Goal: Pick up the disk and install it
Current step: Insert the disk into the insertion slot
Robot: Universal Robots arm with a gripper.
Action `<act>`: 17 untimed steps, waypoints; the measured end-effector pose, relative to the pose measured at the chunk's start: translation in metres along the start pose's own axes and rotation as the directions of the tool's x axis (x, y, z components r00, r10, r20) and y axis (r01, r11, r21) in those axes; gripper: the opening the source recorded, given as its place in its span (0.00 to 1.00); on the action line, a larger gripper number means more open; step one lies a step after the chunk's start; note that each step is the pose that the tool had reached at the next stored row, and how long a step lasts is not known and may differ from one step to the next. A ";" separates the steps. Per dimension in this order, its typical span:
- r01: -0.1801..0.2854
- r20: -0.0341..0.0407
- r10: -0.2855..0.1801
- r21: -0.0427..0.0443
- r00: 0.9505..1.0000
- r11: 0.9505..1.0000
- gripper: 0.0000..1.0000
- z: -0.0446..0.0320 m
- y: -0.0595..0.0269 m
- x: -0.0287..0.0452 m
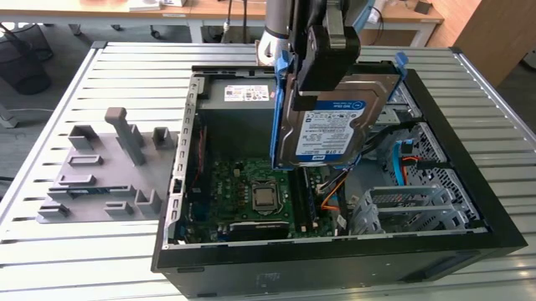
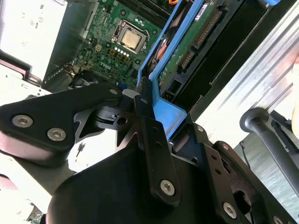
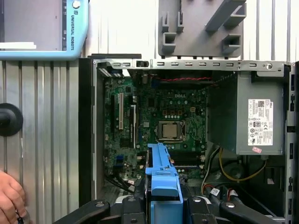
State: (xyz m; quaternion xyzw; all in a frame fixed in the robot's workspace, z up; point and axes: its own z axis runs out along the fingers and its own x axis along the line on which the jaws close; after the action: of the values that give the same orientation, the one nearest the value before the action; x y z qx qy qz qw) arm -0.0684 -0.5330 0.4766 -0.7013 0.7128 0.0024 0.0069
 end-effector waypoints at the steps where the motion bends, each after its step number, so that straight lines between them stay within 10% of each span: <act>1: 0.000 0.000 0.000 0.000 1.000 1.000 0.36 -0.0001 0.0000 0.0021; 17: 0.000 -0.001 0.000 0.000 1.000 1.000 0.36 0.0007 -0.0178 0.0077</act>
State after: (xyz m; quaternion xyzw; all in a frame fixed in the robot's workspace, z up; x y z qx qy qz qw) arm -0.0507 -0.5410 0.4759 -0.7013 0.7128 0.0022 0.0066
